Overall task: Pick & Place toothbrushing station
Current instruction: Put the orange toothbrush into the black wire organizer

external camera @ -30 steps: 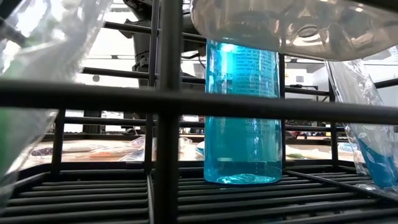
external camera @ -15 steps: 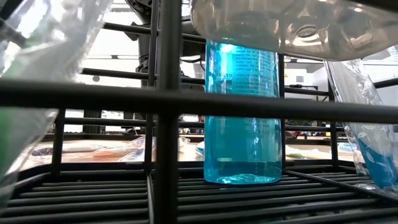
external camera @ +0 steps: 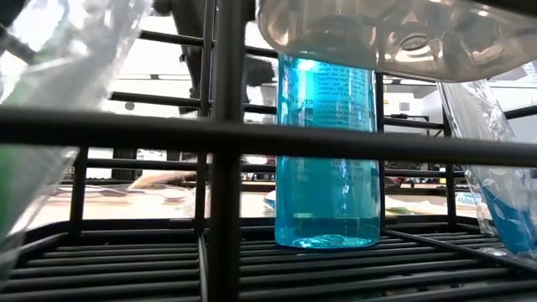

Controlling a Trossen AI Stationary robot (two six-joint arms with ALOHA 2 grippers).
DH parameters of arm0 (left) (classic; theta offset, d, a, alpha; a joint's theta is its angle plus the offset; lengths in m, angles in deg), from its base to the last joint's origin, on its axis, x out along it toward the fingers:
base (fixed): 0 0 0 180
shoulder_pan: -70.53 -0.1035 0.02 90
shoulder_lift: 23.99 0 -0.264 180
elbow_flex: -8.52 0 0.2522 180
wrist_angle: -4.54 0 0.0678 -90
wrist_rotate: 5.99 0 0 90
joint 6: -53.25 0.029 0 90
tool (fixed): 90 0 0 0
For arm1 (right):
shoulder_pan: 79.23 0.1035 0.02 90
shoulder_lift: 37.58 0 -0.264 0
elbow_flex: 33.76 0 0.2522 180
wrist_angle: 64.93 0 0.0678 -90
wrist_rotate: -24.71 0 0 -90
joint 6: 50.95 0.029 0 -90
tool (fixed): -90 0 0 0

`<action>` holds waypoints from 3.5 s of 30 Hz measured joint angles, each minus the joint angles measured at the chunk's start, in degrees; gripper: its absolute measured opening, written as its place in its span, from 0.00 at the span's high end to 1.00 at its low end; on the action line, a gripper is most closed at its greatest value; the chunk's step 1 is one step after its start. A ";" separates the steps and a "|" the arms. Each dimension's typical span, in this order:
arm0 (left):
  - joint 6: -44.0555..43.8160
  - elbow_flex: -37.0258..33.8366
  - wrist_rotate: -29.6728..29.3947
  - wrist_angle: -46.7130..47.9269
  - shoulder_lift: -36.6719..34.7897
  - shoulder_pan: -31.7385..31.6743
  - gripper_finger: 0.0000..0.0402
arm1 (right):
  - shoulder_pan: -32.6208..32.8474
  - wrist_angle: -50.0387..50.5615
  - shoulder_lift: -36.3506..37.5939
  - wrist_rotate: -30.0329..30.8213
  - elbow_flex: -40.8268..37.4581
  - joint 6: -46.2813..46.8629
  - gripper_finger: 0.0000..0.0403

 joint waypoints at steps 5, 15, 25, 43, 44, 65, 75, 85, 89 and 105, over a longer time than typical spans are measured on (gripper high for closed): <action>-0.19 0.02 -4.77 -4.02 -6.68 2.71 0.98 | 0.00 0.01 0.02 0.02 0.00 -0.18 1.00; -0.55 0.09 -17.62 -10.86 -15.91 9.71 0.99 | 0.00 0.16 0.02 0.48 0.02 -1.50 1.00; -4.49 0.00 -25.80 -15.58 -17.03 18.73 0.99 | 0.00 0.16 0.01 0.52 0.02 -1.51 1.00; -4.48 0.00 -47.83 -35.34 -11.92 37.58 0.99 | -0.02 -0.02 0.02 0.61 0.02 -1.51 1.00; -4.48 0.00 -47.80 -37.04 -10.87 38.06 0.99 | -0.12 -0.12 0.02 0.61 0.02 -1.49 1.00; 2.00 0.86 -47.90 -42.10 -5.26 43.89 1.00 | -0.13 -2.27 0.01 0.61 0.02 -0.57 1.00; 10.45 0.40 -40.22 -46.89 -5.26 39.64 1.00 | -0.22 -2.23 0.02 0.61 0.02 -0.57 1.00; 8.85 -7.64 -34.91 -58.21 -5.26 38.33 1.00 | 0.38 -2.23 0.00 0.59 0.02 -0.50 1.00; 8.95 -9.75 -36.59 -61.32 -5.26 39.40 1.00 | 0.61 -2.22 0.00 0.55 0.02 0.48 1.00; 21.00 -9.86 -28.27 -61.23 -4.01 39.25 1.00 | 0.59 -2.20 0.02 0.48 0.02 0.48 1.00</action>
